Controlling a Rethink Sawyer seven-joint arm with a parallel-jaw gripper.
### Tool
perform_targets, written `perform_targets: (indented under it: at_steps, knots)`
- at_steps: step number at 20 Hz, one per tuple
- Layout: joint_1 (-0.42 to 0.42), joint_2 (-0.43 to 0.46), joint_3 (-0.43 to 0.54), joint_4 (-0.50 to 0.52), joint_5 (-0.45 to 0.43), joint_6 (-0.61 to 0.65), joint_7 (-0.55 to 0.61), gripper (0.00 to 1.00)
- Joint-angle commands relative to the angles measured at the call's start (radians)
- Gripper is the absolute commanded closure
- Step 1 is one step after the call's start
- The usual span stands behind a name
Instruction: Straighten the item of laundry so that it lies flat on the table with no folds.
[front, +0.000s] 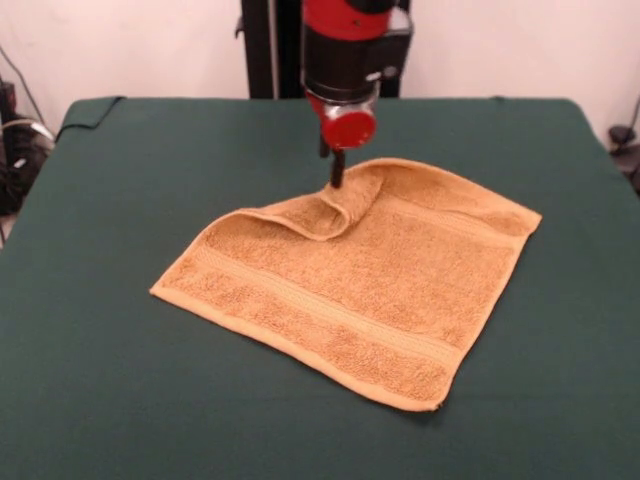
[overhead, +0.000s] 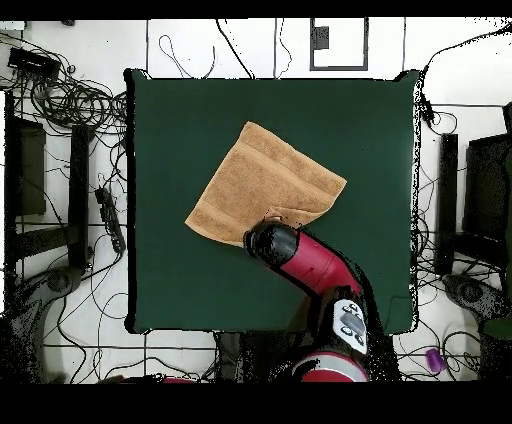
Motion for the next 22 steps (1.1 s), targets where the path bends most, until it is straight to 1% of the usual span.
perform_targets:
  at_steps: [1, 6, 11, 15, 19, 22]
  knots:
    - [-0.060, 0.097, 0.096, -0.007, -0.056, -0.115, 0.047, 0.00]
    - [-0.066, 0.121, 0.102, -0.017, -0.062, -0.143, 0.074, 0.00]
    - [-0.066, 0.123, 0.105, -0.011, -0.055, -0.136, 0.077, 0.00]
    - [-0.048, 0.125, 0.084, -0.021, -0.052, -0.113, 0.079, 0.00]
    - [-0.032, 0.106, 0.079, -0.026, -0.042, -0.074, 0.087, 0.00]
    - [-0.016, 0.061, 0.074, -0.010, -0.032, -0.014, 0.100, 0.00]
